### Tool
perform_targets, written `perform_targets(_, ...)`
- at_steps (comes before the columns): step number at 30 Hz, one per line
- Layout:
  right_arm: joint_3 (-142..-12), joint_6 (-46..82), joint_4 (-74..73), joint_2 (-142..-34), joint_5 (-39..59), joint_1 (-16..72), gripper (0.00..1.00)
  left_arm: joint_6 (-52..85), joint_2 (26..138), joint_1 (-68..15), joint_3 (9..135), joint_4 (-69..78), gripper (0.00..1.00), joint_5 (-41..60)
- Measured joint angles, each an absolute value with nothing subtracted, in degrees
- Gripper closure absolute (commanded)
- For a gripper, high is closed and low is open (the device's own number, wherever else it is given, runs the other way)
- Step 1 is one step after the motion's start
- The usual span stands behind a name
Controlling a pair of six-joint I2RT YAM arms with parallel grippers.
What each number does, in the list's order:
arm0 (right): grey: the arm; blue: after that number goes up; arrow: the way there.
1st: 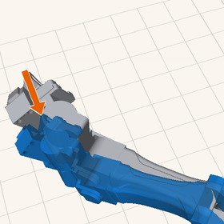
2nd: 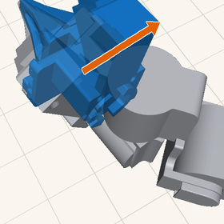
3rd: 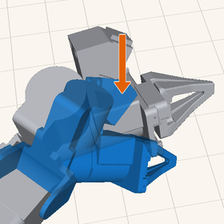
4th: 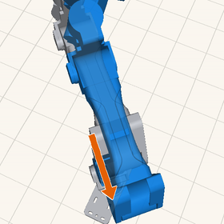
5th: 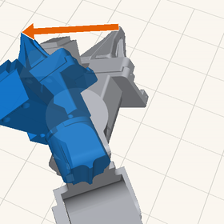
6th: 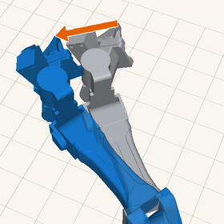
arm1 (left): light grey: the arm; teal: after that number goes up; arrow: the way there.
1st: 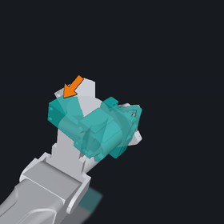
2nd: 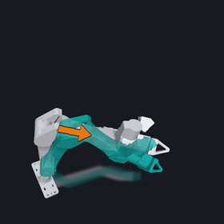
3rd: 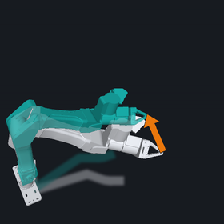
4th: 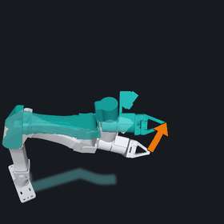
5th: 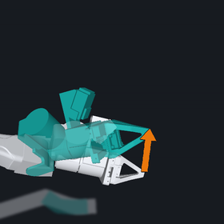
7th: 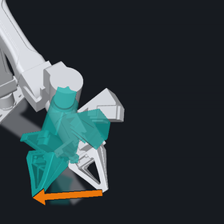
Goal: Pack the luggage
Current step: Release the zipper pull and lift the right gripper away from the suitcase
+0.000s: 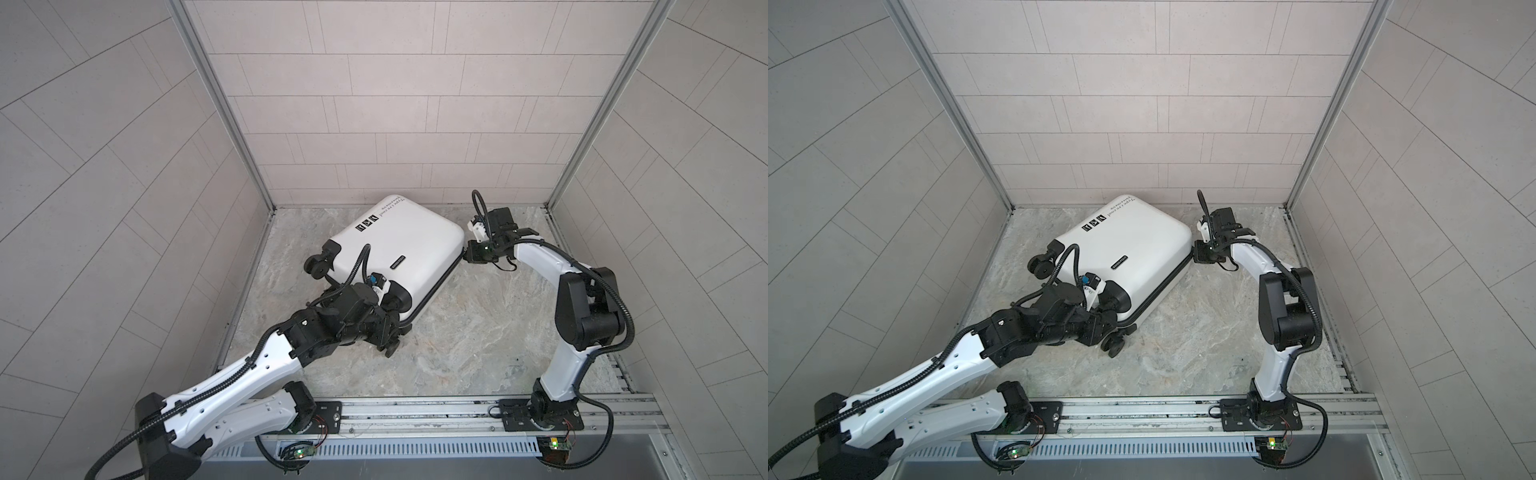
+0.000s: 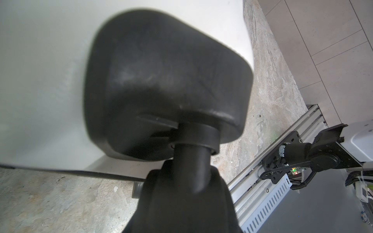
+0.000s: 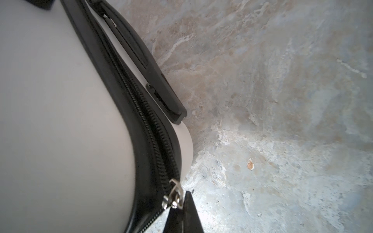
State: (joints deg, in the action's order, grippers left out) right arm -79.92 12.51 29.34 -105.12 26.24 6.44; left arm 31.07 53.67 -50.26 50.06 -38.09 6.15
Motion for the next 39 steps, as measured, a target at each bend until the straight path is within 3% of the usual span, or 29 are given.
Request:
perform_targets(8, -82.37, 12.01, 31.79, -106.28, 25.67, 6.98, 1.00, 31.03, 53.67, -50.19, 50.09, -38.37, 1.00, 5.54)
perform_targets(14, -78.41, 12.95, 27.88, -105.60, 24.14, 6.90, 0.74, 30.96, 53.65, -50.24, 50.09, -39.64, 1.00, 5.15)
perform_targets(17, -73.93, 14.52, 22.57, -103.26, 17.89, 4.80, 0.64, 30.96, 52.75, -50.28, 50.09, -41.58, 1.00, 5.13)
perform_targets(23, -67.57, 16.84, 18.06, -95.53, 9.43, -0.78, 0.58, 32.12, 51.48, -50.39, 50.11, -45.52, 1.00, 5.23)
perform_targets(25, -66.76, 17.04, 17.87, -92.42, 8.58, -0.21, 0.56, 32.80, 51.66, -50.37, 50.11, -45.43, 0.93, 4.56)
perform_targets(28, -65.54, 17.65, 18.11, -87.11, 7.79, 0.54, 0.51, 33.58, 51.79, -50.37, 50.11, -45.25, 0.68, 3.29)
perform_targets(31, -64.58, 18.87, 19.22, -82.13, 6.61, 0.69, 0.38, 34.54, 51.64, -50.39, 50.11, -45.43, 0.40, 1.89)
perform_targets(36, -62.24, 21.12, 21.71, -74.70, 4.49, 0.58, 0.32, 38.54, 49.01, -49.84, 50.11, -45.54, 0.21, -4.12)
perform_targets(39, -58.63, 23.38, 22.41, -69.73, 2.00, 0.47, 0.19, 40.51, 47.75, -49.76, 50.11, -45.87, 0.12, -6.66)
